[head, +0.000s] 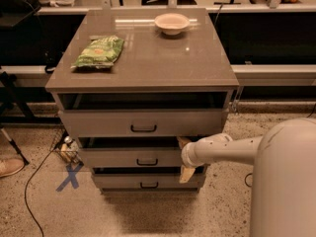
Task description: Open middle drawer
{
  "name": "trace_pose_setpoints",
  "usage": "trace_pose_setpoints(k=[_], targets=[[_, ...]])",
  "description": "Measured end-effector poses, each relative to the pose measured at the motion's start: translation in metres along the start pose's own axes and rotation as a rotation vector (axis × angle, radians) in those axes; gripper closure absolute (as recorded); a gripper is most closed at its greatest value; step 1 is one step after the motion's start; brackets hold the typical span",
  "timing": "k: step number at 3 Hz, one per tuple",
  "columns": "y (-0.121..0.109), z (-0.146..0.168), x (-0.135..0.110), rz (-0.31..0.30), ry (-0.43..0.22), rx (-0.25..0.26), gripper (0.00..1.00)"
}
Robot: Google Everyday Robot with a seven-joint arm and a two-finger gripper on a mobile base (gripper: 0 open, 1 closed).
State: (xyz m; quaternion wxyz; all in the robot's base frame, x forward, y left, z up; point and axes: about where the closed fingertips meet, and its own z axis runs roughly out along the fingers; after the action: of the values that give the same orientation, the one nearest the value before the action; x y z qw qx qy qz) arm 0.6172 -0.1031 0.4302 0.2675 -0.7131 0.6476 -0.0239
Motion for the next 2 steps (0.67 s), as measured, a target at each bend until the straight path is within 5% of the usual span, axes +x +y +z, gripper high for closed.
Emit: trace_pose_setpoints(k=[1,2], targets=[[-0.0036,0.0359,0.0135,0.052,-0.014,-0.053,0.27],[-0.0018,0.0372,0.0215,0.079,-0.016,-0.057,0.5]])
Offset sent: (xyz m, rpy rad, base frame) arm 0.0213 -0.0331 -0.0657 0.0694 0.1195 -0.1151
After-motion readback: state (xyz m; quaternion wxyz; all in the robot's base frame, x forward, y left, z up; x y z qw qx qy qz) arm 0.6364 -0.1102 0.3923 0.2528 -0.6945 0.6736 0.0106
